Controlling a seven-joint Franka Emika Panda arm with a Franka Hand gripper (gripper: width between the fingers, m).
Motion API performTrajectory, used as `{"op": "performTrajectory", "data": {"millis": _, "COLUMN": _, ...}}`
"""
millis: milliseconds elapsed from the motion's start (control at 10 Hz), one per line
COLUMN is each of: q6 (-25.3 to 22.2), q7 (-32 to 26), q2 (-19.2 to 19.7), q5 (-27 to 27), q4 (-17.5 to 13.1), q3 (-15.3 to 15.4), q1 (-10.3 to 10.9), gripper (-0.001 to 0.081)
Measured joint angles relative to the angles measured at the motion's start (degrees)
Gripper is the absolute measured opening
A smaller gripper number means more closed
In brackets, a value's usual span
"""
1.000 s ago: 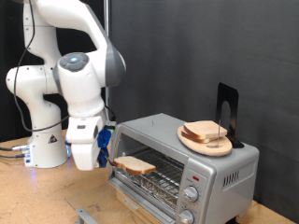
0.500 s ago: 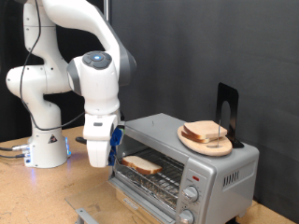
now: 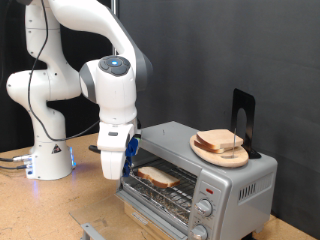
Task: Make a piece of toast with the oven
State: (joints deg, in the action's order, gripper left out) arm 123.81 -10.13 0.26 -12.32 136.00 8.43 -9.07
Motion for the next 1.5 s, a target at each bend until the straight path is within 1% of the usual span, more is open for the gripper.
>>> {"op": "performTrajectory", "data": {"millis": 300, "q6": 0.2, "q7": -2.15, "q2": -0.06, "q5": 1.94, "q4": 3.06, "q3": -0.73, "q1": -0.82, "gripper": 0.0403}}
{"op": "performTrajectory", "data": {"millis": 700, "q6": 2.2, "q7": -5.35, "q2": -0.99, "q5": 1.96, "q4": 6.71, "q3": -2.16, "q1": -2.06, "gripper": 0.0403}}
{"op": "performTrajectory", "data": {"millis": 800, "q6": 2.71, "q7": -6.03, "q2": -1.44, "q5": 1.61, "q4": 7.15, "q3": -2.46, "q1": -2.23, "gripper": 0.0403}}
{"op": "performTrajectory", "data": {"millis": 1100, "q6": 2.88, "q7": -6.7, "q2": -2.94, "q5": 0.25, "q4": 7.13, "q3": -2.67, "q1": -2.43, "gripper": 0.0403}}
{"op": "performTrajectory", "data": {"millis": 1300, "q6": 2.94, "q7": -6.47, "q2": -3.48, "q5": 0.13, "q4": 6.83, "q3": -2.15, "q1": -2.32, "gripper": 0.0403}}
{"op": "performTrajectory", "data": {"millis": 1500, "q6": 3.27, "q7": -5.45, "q2": -3.5, "q5": 0.15, "q4": 6.76, "q3": -0.98, "q1": -1.89, "gripper": 0.0403}}
